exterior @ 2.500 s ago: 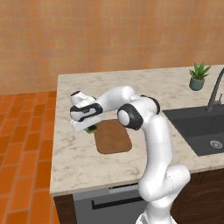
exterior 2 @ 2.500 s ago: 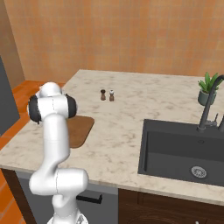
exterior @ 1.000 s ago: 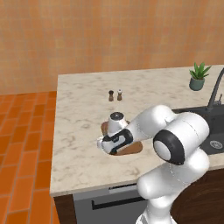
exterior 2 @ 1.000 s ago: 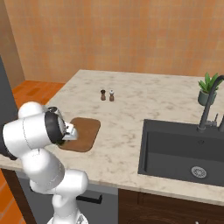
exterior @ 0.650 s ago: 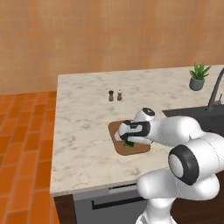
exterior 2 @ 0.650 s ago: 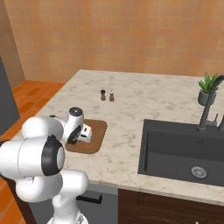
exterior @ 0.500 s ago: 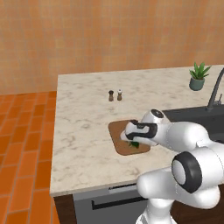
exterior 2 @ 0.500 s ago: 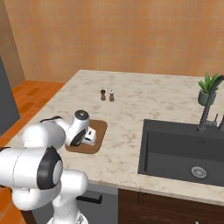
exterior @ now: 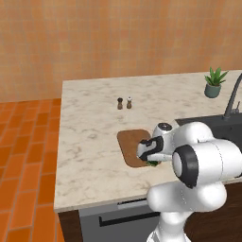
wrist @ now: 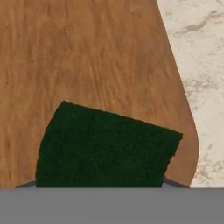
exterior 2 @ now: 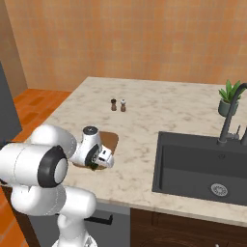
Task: Pick up the sponge from the counter and clean the cutting board by briefly scrubbing or pressing down on the cutting board. Once finished, release the sponge.
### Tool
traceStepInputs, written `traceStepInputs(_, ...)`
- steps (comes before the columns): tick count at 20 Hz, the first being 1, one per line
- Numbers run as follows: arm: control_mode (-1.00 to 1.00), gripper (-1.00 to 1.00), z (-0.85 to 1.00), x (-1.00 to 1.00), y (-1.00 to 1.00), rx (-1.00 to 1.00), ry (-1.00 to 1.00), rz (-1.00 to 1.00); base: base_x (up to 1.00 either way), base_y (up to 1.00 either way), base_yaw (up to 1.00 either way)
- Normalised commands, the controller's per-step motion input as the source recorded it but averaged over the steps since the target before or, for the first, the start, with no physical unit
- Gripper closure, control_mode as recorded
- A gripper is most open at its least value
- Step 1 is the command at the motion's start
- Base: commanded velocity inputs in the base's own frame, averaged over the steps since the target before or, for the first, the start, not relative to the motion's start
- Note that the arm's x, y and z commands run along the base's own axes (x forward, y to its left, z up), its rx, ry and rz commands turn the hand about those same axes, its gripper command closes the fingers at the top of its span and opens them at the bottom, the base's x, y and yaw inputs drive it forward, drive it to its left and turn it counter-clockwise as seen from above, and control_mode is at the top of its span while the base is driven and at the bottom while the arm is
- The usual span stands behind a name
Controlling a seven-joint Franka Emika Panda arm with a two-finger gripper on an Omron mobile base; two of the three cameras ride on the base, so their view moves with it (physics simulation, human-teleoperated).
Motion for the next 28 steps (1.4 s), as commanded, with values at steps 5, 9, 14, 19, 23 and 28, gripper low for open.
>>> traceStepInputs(5, -1.0, 1.0, -0.26, 0.0, -0.52, -0.05, 0.2, -0.06, 0.0, 0.0, 0.0)
traceStepInputs(9, -1.0, 1.0, -0.16, 0.0, -0.73, -0.02, 0.17, -0.1, 0.0, 0.0, 0.0)
traceStepInputs(14, -1.0, 1.0, -0.8, 0.05, -0.2, -0.25, 0.1, -0.04, 0.0, 0.0, 0.0)
traceStepInputs(19, -1.0, 1.0, 0.59, 0.5, 0.0, 0.05, 0.0, -0.12, 0.0, 0.0, 0.0)
traceStepInputs(23, -1.0, 1.0, -0.47, 0.69, 0.0, -0.01, 0.0, -0.01, 0.0, 0.0, 0.0)
traceStepInputs(28, -1.0, 1.0, -1.0, 0.3, 0.7, -0.07, 0.0, 0.0, 0.0, 0.0, 0.0)
